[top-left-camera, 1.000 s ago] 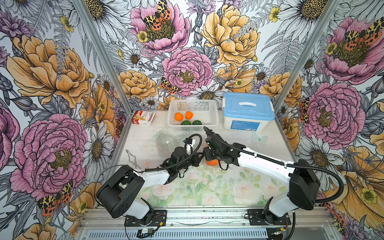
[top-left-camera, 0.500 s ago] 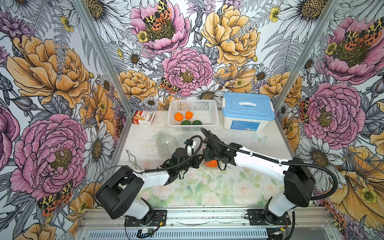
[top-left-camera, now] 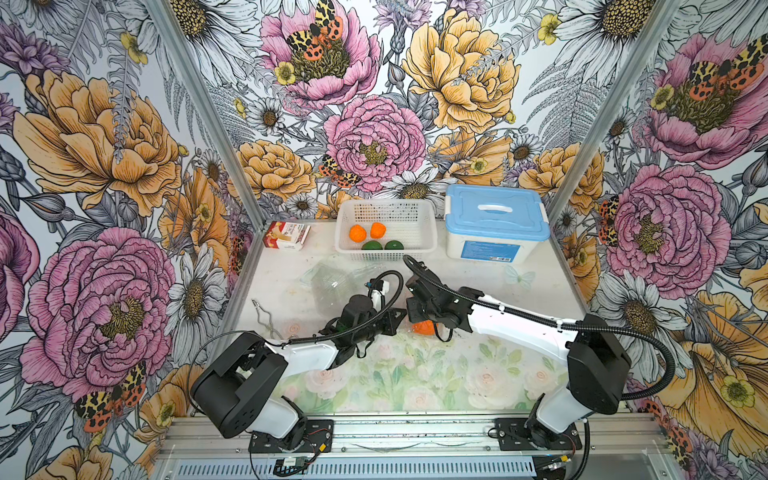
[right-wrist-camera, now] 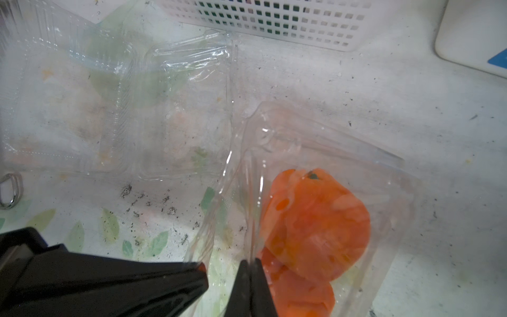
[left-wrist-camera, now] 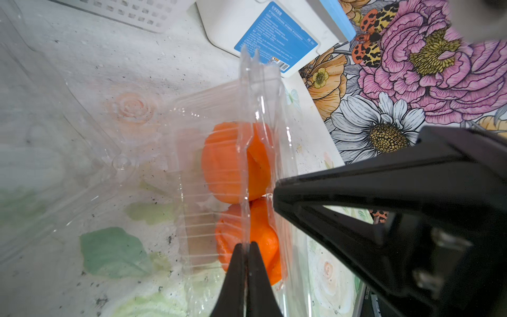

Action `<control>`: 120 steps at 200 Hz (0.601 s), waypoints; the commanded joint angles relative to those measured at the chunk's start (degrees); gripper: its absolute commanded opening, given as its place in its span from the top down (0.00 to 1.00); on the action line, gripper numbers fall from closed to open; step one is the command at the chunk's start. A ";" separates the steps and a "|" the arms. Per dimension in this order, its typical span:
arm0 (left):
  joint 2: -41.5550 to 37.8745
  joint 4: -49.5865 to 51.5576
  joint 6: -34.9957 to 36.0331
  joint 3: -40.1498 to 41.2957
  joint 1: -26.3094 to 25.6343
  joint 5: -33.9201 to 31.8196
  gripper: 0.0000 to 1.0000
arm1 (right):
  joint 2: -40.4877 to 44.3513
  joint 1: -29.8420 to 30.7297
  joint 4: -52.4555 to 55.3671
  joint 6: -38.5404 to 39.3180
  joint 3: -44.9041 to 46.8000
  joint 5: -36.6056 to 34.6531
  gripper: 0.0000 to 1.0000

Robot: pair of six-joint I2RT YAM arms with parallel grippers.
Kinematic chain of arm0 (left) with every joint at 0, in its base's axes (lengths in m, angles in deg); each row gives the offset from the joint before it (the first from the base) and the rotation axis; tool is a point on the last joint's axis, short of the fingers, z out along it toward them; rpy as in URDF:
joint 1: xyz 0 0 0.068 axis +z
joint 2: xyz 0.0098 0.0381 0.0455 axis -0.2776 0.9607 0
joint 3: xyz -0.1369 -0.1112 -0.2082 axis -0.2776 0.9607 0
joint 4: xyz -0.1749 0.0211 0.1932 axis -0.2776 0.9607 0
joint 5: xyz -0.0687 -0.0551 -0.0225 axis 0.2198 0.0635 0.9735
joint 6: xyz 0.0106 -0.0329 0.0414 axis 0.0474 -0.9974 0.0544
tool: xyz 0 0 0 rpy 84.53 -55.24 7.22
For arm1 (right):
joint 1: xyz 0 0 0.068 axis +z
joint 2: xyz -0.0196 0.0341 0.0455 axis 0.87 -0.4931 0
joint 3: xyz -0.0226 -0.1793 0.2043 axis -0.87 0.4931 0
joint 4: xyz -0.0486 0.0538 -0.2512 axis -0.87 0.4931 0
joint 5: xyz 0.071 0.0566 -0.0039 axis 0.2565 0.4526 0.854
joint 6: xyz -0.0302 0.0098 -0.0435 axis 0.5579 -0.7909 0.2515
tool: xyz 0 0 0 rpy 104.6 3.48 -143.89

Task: Take oranges out of containers
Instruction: Open the packing box at the center of the board.

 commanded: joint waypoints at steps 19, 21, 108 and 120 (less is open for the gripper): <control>-0.24 -4.17 -2.41 0.56 3.06 0.26 1.00 | 5.17 -2.02 2.23 -4.42 4.12 -6.35 1.00; -0.20 -4.17 -2.48 0.54 3.15 0.31 1.00 | 5.39 -2.08 2.25 -4.46 4.22 -6.44 1.00; 2.59 -3.26 -2.98 -0.58 4.39 2.05 1.00 | 9.14 -4.37 2.32 -4.39 6.50 -4.50 1.00; 3.18 -3.29 -3.06 -0.83 4.60 2.60 1.00 | 9.86 -5.07 2.30 -4.32 6.94 -3.81 1.00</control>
